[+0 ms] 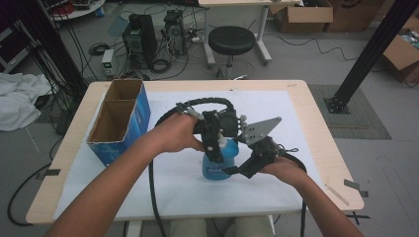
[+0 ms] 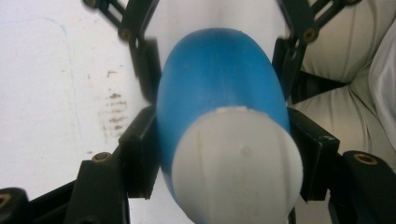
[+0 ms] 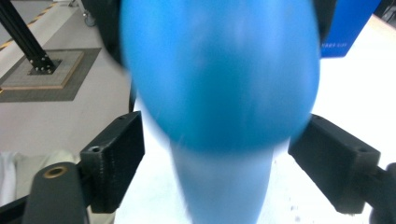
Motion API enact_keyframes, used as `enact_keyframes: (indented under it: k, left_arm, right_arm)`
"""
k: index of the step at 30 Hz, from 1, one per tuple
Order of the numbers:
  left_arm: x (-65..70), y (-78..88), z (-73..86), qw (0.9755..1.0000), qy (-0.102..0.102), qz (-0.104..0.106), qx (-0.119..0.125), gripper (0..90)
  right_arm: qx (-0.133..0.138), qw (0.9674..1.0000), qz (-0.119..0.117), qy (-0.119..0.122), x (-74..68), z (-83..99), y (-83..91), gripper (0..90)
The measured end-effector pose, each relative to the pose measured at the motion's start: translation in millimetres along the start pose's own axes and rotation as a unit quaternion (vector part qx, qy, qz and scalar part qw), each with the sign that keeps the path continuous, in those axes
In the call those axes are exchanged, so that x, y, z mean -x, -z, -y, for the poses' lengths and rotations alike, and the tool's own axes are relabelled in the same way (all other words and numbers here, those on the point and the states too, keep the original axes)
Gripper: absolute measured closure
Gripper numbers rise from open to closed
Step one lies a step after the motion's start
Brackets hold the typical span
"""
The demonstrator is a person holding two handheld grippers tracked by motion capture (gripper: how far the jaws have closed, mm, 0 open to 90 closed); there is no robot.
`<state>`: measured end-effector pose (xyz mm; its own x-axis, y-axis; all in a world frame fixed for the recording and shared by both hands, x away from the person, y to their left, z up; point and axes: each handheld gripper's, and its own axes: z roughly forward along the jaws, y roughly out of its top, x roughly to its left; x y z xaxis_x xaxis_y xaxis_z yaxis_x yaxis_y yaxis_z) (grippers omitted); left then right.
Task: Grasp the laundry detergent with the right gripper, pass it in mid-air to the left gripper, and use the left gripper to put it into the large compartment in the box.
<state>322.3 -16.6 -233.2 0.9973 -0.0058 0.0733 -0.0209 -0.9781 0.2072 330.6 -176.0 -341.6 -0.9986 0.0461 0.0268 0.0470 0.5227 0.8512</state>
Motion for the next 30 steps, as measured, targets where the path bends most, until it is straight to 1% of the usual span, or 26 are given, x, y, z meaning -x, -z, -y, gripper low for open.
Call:
enact_keyframes:
  k: [3, 4, 5, 6, 7, 9, 11, 12, 13, 14, 17, 18, 20, 22, 23, 24, 25, 26, 27, 28, 29, 30]
  left_arm:
    - [-1.3, 5.4, 4.6, 0.9998, 0.016, -0.007, 0.002, 37.6]
    - [-1.9, 8.1, 7.3, 0.9996, 0.025, -0.01, 0.005, 37.6]
    - [-2.0, 9.2, 8.5, 0.9995, 0.03, -0.011, 0.007, 37.6]
    - [-2.7, 13.0, 12.0, 0.9989, 0.043, -0.016, 0.01, 37.6]
    - [-3.2, 15.7, 14.3, 0.9984, 0.053, -0.019, 0.011, 37.6]
    - [-5.3, 20.9, 18.8, 0.9963, 0.081, -0.026, 0.013, 37.7]
    - [-7.3, 25.0, 22.7, 0.9936, 0.105, -0.035, 0.019, 37.7]
    - [-9.3, 27.8, 24.9, 0.9912, 0.125, -0.041, 0.018, 37.7]
    - [-10.3, 28.9, 26.0, 0.989, 0.14, -0.045, 0.018, 37.7]
    - [-12.7, 30.9, 27.9, 0.9858, 0.16, -0.05, 0.015, 37.7]
    - [-18.5, 34.4, 31.1, 0.9763, 0.207, -0.063, 0.0, 37.8]
    - [-19.6, 35.3, 32.1, 0.9743, 0.216, -0.066, 0.0, 37.7]
    - [-22.6, 38.1, 35.3, 0.9681, 0.239, -0.075, -0.001, 37.8]
    - [-24.8, 40.4, 38.5, 0.964, 0.253, -0.081, 0.001, 37.8]
    - [-26.9, 42.2, 40.9, 0.9604, 0.266, -0.083, -0.001, 37.7]
    - [-28.3, 43.8, 42.9, 0.9579, 0.275, -0.084, 0.001, 37.7]
    - [-29.4, 44.9, 44.5, 0.956, 0.281, -0.086, 0.002, 37.8]
    - [-30.9, 46.7, 46.8, 0.9528, 0.291, -0.087, 0.004, 37.8]
    - [-31.8, 48.0, 48.2, 0.9507, 0.297, -0.089, 0.005, 37.8]
    - [-33.0, 49.7, 49.9, 0.9476, 0.306, -0.091, 0.005, 37.8]
    - [-33.9, 51.0, 51.2, 0.9453, 0.312, -0.094, 0.007, 37.8]
    - [-34.9, 52.4, 52.1, 0.9417, 0.322, -0.096, 0.005, 37.8]
  right_arm:
    - [-0.011, 0.9999, 0.008, -0.009, 0.6, 5.6, 7.1, 15.1]
    - [-0.012, 0.9997, 0.013, -0.016, 1.0, 7.9, 10.7, 15.1]
    - [-0.013, 0.9995, 0.015, -0.023, 1.8, 10.9, 15.3, 15.1]
    - [-0.014, 0.9994, 0.016, -0.026, 2.1, 12.1, 17.1, 15.1]
    - [-0.022, 0.9989, 0.021, -0.035, 3.0, 15.6, 22.5, 15.1]
    - [-0.036, 0.9979, 0.027, -0.046, 3.8, 20.0, 29.4, 15.1]
    - [-0.052, 0.9967, 0.03, -0.055, 3.7, 23.1, 36.5, 15.1]
    - [-0.057, 0.9962, 0.032, -0.057, 3.3, 23.9, 38.9, 15.1]
    - [-0.069, 0.9955, 0.034, -0.057, 2.9, 24.8, 43.1, 15.1]
    - [-0.075, 0.9949, 0.034, -0.058, 2.6, 25.1, 45.6, 15.2]
    - [-0.106, 0.9916, 0.037, -0.064, 2.2, 26.8, 56.1, 15.4]
    - [-0.115, 0.9906, 0.037, -0.065, 2.5, 27.5, 59.0, 15.9]
    - [-0.128, 0.9887, 0.035, -0.07, 2.6, 28.5, 65.7, 16.2]
    - [-0.14, 0.9868, 0.036, -0.073, 2.6, 29.2, 71.7, 16.7]
    - [-0.146, 0.9857, 0.037, -0.076, 2.4, 29.3, 73.9, 16.8]
    - [-0.156, 0.984, 0.039, -0.076, 2.4, 29.5, 77.4, 16.7]
    - [-0.164, 0.9827, 0.041, -0.076, 2.3, 29.4, 80.1, 16.7]
    - [-0.169, 0.9817, 0.042, -0.077, 2.0, 29.1, 82.1, 16.7]
    - [-0.178, 0.9801, 0.043, -0.076, 1.6, 28.5, 85.2, 16.7]
    - [-0.184, 0.979, 0.044, -0.076, 1.2, 28.0, 87.1, 16.7]
    - [-0.193, 0.9772, 0.046, -0.075, 1.0, 27.2, 90.1, 16.7]
    - [-0.2, 0.9758, 0.046, -0.074, 0.9, 26.7, 92.3, 16.7]
